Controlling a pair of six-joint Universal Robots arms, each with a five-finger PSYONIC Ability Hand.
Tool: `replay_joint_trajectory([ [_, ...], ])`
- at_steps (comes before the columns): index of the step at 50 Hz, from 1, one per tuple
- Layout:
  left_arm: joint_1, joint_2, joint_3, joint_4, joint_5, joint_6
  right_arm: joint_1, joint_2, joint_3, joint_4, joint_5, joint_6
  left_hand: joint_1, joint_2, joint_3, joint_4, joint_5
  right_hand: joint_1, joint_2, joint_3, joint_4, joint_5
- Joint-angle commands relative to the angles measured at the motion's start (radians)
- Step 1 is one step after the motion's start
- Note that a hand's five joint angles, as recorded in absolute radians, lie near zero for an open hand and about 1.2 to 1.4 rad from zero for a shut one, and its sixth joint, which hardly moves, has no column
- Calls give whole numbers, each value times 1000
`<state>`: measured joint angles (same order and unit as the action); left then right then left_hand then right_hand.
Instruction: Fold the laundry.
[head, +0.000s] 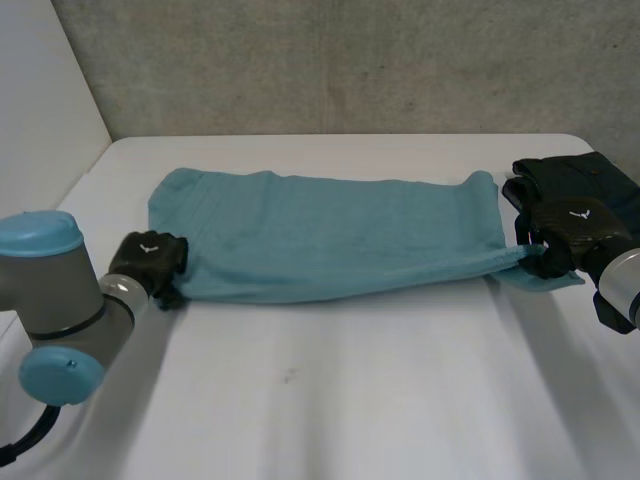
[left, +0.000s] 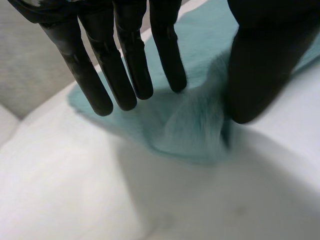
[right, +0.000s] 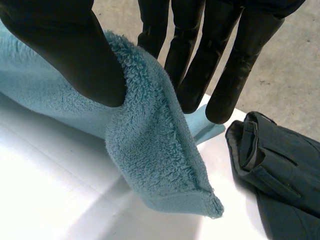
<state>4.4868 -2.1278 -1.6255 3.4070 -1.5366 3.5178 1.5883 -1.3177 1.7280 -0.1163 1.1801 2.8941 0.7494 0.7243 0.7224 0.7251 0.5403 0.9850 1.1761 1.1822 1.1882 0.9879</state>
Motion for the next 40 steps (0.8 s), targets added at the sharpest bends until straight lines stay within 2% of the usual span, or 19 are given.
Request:
replay_joint_trajectory([
  [1,32,5,21,67,-118,12,1,0,-7,-8,1,-1,647,672,674,671,681,411,220,214,208,234],
  [6,45,103,4,69,-126,10,7,-41,-48,6,4,-21,647,672,674,671,681,411,220,214,208,234],
  [11,42,345,-27,54,-123,10,2,-156,-126,84,4,-84,647,672,674,671,681,411,220,214,208,234],
  [16,43,592,-24,-29,-120,24,1,-271,-272,245,6,-199,647,672,674,671,681,411,220,214,208,234],
  [21,46,689,-17,-146,-68,69,1,-284,-404,418,4,-271,647,672,674,671,681,411,220,214,208,234],
  [25,46,694,-25,-224,-7,131,2,-262,-464,546,6,-332,647,672,674,671,681,411,220,214,208,234],
  [30,37,634,-25,-250,7,194,12,-143,-493,636,29,-433,647,672,674,671,681,411,220,214,208,234],
  [38,38,311,108,-250,0,273,133,113,-606,647,232,-529,647,672,674,671,681,411,220,214,208,234],
  [40,37,249,159,-250,-10,285,156,168,-655,635,259,-532,647,672,674,671,681,411,220,214,208,234],
])
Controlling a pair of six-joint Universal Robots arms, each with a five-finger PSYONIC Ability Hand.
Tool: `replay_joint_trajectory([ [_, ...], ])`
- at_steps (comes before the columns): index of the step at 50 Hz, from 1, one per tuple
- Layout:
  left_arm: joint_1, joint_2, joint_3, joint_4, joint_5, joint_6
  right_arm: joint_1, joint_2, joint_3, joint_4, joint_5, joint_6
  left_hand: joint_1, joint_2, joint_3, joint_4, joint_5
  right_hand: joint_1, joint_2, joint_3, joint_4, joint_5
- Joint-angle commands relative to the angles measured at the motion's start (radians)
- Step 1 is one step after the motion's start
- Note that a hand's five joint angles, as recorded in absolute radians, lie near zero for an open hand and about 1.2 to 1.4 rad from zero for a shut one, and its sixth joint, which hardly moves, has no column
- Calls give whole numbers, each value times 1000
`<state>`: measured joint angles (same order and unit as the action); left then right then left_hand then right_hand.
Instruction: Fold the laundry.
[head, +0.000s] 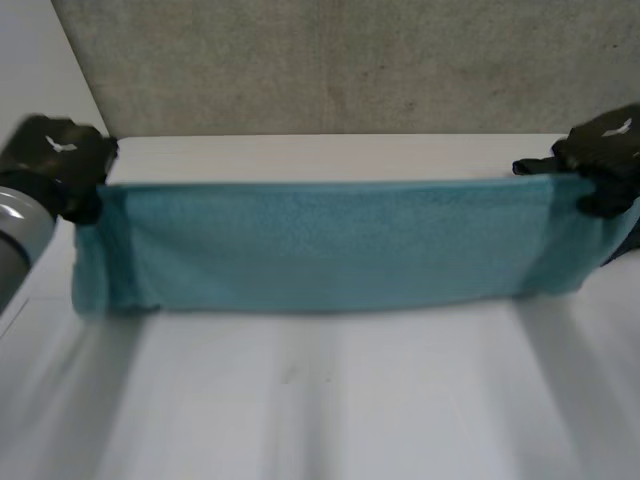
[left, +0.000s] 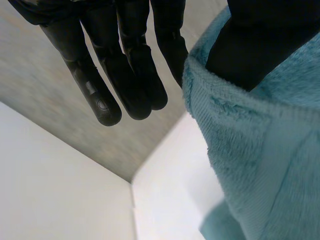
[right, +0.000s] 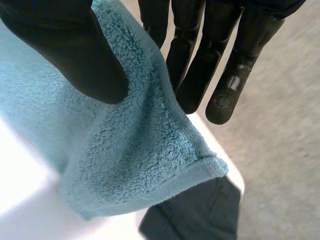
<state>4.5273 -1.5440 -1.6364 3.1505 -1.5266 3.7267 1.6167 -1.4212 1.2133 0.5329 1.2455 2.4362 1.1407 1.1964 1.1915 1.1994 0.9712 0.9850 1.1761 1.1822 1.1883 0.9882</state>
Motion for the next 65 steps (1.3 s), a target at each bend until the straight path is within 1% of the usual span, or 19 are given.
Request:
replay_joint_trajectory([
  [1,-5,-365,199,8,-24,84,137,298,-168,-25,204,-74,256,200,205,197,250,411,220,214,208,234],
  [5,-8,-499,392,13,-44,133,172,436,-349,-152,230,-71,256,200,205,197,250,411,220,214,208,234],
  [8,-30,-588,604,34,-52,142,181,490,-464,-246,232,-68,256,200,205,197,250,411,220,214,208,234],
  [9,-36,-605,659,49,-52,139,190,517,-550,-320,233,-63,256,200,205,197,250,411,220,214,208,234],
  [12,-56,-640,841,153,-61,134,206,547,-671,-456,239,-54,256,200,205,197,250,411,220,214,208,234],
  [13,-59,-640,877,192,-66,130,219,553,-728,-556,247,-51,256,200,205,197,250,411,220,214,208,234],
  [14,-62,-640,912,279,-73,118,227,553,-748,-606,253,-48,256,200,205,197,250,411,220,214,208,234],
  [17,-68,-622,914,420,-86,81,241,533,-762,-759,278,-39,256,200,205,197,250,411,220,214,208,234],
  [18,-73,-590,903,500,-95,44,242,524,-755,-781,282,-36,256,200,205,197,250,411,220,214,208,234],
  [19,-73,-567,893,526,-101,26,242,515,-746,-792,285,-35,256,200,205,197,250,411,220,214,208,234],
  [26,-53,-436,664,533,-96,-62,242,455,-571,-735,287,-16,256,200,205,197,250,411,220,214,208,234],
  [37,-47,-430,244,392,-89,-71,230,366,-155,-689,246,-5,256,200,205,197,250,411,220,214,208,234],
  [43,-31,-441,92,378,-92,-70,230,376,47,-616,186,-11,256,200,205,197,250,411,220,214,208,234],
  [47,-14,-447,-20,361,-90,-60,229,375,133,-542,180,-12,256,200,205,197,250,411,220,214,208,234],
  [49,-10,-447,-49,353,-89,-56,227,369,173,-499,175,-11,200,145,150,142,195,411,220,214,208,234],
  [52,-2,-446,-100,342,-87,-44,210,366,218,-476,172,-8,-69,-125,-120,-128,-74,411,220,214,208,234],
  [55,12,-447,-105,342,-87,-44,172,361,247,-478,172,3,-181,-237,-232,-240,-186,411,220,214,208,234],
  [59,56,-464,-109,342,-81,-47,155,347,268,-482,166,26,-445,-501,-496,-504,-450,411,220,214,208,234],
  [65,81,-510,-112,336,-20,-47,134,338,296,-496,131,124,-581,-636,-632,-639,-586,411,220,214,208,234],
])
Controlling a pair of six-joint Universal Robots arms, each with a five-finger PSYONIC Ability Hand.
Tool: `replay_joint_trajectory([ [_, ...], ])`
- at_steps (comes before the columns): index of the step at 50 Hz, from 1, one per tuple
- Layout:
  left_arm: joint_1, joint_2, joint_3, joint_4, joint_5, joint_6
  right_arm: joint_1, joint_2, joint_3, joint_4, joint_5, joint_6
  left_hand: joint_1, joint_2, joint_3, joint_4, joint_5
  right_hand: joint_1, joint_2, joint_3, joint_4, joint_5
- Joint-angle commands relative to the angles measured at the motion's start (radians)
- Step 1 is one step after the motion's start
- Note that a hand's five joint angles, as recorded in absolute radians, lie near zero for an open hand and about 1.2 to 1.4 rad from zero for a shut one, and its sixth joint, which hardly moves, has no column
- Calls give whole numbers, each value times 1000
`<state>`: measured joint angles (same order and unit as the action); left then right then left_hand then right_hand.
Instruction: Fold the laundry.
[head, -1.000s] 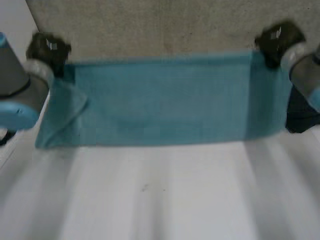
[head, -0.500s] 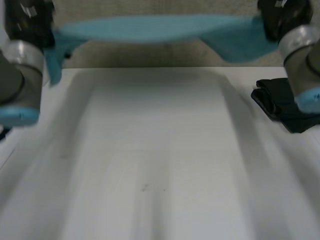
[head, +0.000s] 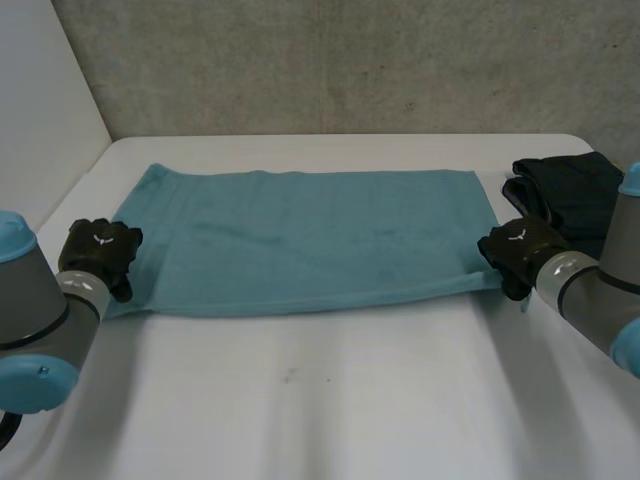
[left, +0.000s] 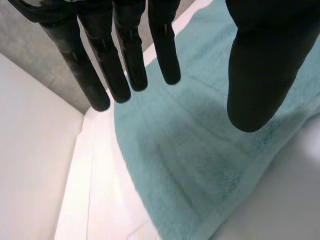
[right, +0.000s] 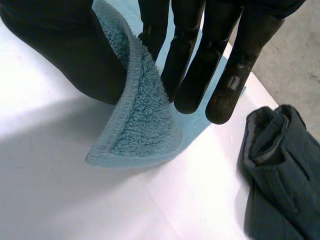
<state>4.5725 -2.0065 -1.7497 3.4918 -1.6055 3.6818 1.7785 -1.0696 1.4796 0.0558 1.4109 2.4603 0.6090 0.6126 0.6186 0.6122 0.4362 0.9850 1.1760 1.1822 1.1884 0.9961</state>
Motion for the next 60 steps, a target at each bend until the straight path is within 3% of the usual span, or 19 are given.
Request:
replay_joint_trajectory([
  [1,42,-52,-1,-5,74,-3,-34,-13,37,-22,-49,121,-55,-58,-64,-58,-57,411,220,214,208,226],
  [14,112,-52,-2,-5,116,-22,-51,-16,74,-59,-72,163,-43,-47,-53,-46,-45,411,220,214,208,226],
  [21,151,-43,-1,-59,291,-62,-50,-18,85,-76,-72,178,-37,-41,-47,-40,-39,411,220,214,208,226],
  [23,160,-38,4,-85,308,-62,-50,-18,87,-77,-73,178,-37,-41,-47,-40,-39,411,220,214,208,226],
  [33,229,8,-14,-152,325,-49,-50,-18,88,-80,-73,178,-37,-41,-47,-41,-39,411,220,214,208,226],
  [53,204,-80,24,-126,320,-42,-50,-18,91,-80,-86,178,15,12,6,12,14,411,220,214,208,226],
  [60,203,-115,65,-111,311,-34,-50,-18,91,-83,-86,178,203,199,193,200,201,411,220,214,208,226],
])
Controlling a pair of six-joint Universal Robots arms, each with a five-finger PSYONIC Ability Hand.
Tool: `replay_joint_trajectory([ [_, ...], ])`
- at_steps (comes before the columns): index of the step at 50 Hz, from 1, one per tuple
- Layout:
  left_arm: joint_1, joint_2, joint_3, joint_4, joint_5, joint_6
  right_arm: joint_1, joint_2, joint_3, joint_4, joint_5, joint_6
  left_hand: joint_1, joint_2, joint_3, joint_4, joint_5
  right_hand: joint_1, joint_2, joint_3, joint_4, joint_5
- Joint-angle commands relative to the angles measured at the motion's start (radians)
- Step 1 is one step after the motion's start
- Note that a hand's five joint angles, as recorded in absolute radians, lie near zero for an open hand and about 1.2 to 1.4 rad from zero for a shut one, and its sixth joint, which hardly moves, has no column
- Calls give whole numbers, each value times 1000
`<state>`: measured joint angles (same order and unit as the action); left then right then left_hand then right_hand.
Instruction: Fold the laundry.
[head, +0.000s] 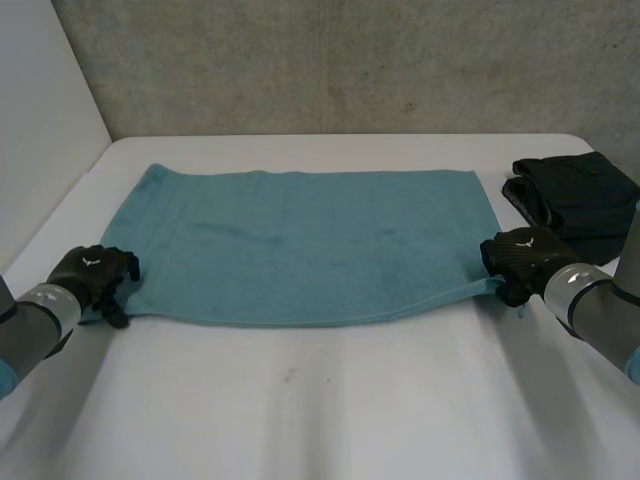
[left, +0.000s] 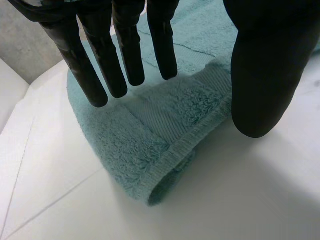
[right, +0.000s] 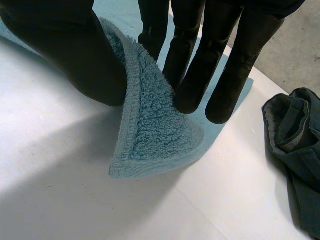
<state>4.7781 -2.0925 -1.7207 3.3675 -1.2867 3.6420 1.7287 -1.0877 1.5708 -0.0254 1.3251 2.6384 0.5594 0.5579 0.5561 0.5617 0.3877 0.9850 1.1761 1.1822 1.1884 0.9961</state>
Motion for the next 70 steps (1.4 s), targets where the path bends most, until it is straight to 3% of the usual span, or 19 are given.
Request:
replay_joint_trajectory([
  [1,-3,-32,42,16,-8,7,0,0,0,-2,0,0,305,307,309,303,302,411,220,214,208,226],
  [6,-3,-35,59,50,-48,6,0,-8,2,-1,0,0,835,837,838,833,832,411,220,214,208,226],
  [11,-10,-5,36,55,-108,7,-1,-40,15,15,0,-21,837,838,840,835,834,411,220,214,208,226],
  [16,-29,162,-45,10,-108,41,-1,-101,21,111,0,-101,837,838,840,835,834,411,220,214,208,226],
  [20,-27,304,-131,-97,-109,186,-12,-169,29,274,2,-222,837,838,840,835,834,411,220,214,208,226],
  [27,2,472,-305,-402,-118,492,-41,-230,84,605,40,-465,837,838,840,835,834,411,220,214,208,226],
  [31,8,528,-388,-395,-111,587,-69,-261,110,671,65,-541,837,838,840,835,834,411,220,214,208,226],
  [34,14,526,-392,-300,-111,603,-69,-256,104,631,72,-552,837,838,840,835,834,411,220,214,208,226],
  [40,-12,425,-304,-119,-122,598,-61,-184,51,486,114,-525,837,838,840,835,834,411,220,214,208,226],
  [48,-109,126,-71,129,-147,512,24,-26,-101,267,203,-482,837,838,840,835,834,411,220,214,208,226],
  [56,-208,-104,153,395,-204,503,57,135,-254,38,215,-483,837,838,840,835,834,411,220,214,208,226],
  [61,-224,-236,282,469,-212,504,92,244,-376,-50,218,-489,837,838,840,835,834,411,220,214,208,226],
  [70,-242,-435,518,472,-246,506,100,433,-598,-143,230,-500,837,838,840,835,834,411,220,214,208,226],
])
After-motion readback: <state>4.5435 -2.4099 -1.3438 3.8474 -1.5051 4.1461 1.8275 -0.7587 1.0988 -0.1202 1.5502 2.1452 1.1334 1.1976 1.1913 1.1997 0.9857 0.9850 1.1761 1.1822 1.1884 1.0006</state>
